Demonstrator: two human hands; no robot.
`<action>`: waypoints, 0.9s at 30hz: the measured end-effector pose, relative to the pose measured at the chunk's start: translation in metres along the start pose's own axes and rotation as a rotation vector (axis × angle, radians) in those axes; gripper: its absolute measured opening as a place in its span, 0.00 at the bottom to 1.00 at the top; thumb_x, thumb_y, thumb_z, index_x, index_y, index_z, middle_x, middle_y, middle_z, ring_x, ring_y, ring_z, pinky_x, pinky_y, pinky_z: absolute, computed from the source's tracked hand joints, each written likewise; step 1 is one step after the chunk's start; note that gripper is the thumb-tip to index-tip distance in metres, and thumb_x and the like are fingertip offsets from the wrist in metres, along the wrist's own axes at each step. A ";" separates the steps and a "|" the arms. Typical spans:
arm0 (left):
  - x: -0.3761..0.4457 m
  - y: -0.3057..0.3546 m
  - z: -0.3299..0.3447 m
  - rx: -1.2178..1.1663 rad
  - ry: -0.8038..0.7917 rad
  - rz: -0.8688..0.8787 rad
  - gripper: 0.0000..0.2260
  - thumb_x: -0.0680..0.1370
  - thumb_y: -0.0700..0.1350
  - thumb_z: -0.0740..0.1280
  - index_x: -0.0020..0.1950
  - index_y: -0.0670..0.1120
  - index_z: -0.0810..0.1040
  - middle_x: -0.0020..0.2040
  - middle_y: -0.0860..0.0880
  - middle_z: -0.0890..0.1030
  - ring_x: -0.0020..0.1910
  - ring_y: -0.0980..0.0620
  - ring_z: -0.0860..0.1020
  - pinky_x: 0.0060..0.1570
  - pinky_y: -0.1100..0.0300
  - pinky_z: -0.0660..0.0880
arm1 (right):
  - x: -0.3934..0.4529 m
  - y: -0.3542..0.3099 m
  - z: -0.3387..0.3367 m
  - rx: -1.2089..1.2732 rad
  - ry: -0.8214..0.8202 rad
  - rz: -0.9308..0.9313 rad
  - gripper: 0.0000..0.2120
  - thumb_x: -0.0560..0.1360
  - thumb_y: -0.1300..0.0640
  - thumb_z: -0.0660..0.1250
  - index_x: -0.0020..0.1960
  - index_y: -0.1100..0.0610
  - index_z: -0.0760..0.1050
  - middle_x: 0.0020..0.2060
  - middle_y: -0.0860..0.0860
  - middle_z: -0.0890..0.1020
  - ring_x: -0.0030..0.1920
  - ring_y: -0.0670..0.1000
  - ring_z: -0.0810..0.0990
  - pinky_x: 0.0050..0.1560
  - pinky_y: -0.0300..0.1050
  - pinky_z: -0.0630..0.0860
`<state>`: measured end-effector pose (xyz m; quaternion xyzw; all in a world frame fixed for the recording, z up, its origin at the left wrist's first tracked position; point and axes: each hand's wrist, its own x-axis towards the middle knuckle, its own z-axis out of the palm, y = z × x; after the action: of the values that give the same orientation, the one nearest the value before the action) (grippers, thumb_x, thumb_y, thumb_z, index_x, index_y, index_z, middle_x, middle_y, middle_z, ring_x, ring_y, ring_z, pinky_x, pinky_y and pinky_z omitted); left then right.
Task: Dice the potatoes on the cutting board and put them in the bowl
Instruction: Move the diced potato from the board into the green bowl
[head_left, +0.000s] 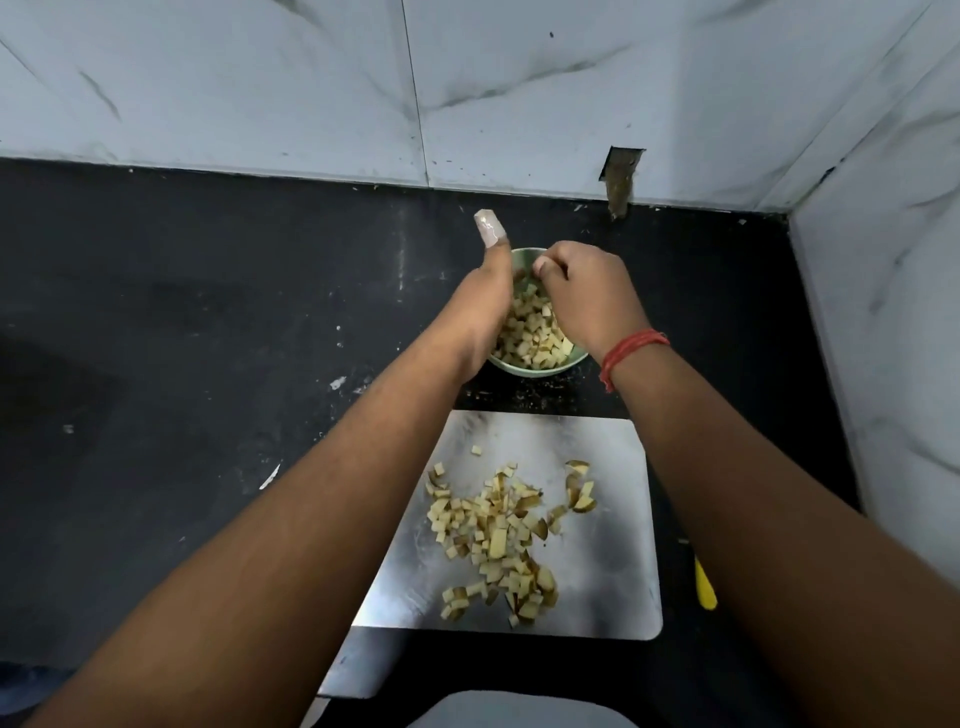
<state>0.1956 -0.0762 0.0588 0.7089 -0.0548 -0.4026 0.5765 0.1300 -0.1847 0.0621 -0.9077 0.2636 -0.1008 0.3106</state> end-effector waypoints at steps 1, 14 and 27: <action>0.001 -0.001 -0.001 0.005 -0.019 0.006 0.37 0.78 0.73 0.43 0.57 0.51 0.84 0.53 0.46 0.87 0.55 0.50 0.84 0.63 0.51 0.77 | -0.002 0.001 0.003 -0.007 0.019 -0.026 0.12 0.81 0.56 0.60 0.50 0.59 0.81 0.44 0.53 0.82 0.46 0.51 0.79 0.48 0.44 0.75; -0.015 -0.009 -0.005 -0.247 -0.054 0.177 0.27 0.88 0.58 0.45 0.80 0.44 0.65 0.79 0.46 0.69 0.77 0.50 0.68 0.77 0.55 0.63 | -0.035 0.005 0.006 0.212 0.252 -0.145 0.06 0.78 0.61 0.65 0.47 0.57 0.80 0.43 0.48 0.81 0.45 0.46 0.79 0.49 0.45 0.77; -0.092 -0.077 -0.018 -0.087 0.210 0.525 0.16 0.86 0.52 0.59 0.53 0.44 0.83 0.50 0.47 0.86 0.49 0.51 0.84 0.52 0.59 0.79 | -0.111 -0.009 0.015 1.615 0.193 0.525 0.09 0.82 0.60 0.59 0.50 0.64 0.76 0.38 0.58 0.82 0.43 0.56 0.83 0.47 0.49 0.81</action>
<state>0.1156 0.0130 0.0397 0.6829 -0.1588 -0.1659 0.6935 0.0453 -0.1109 0.0536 -0.3048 0.3378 -0.2593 0.8519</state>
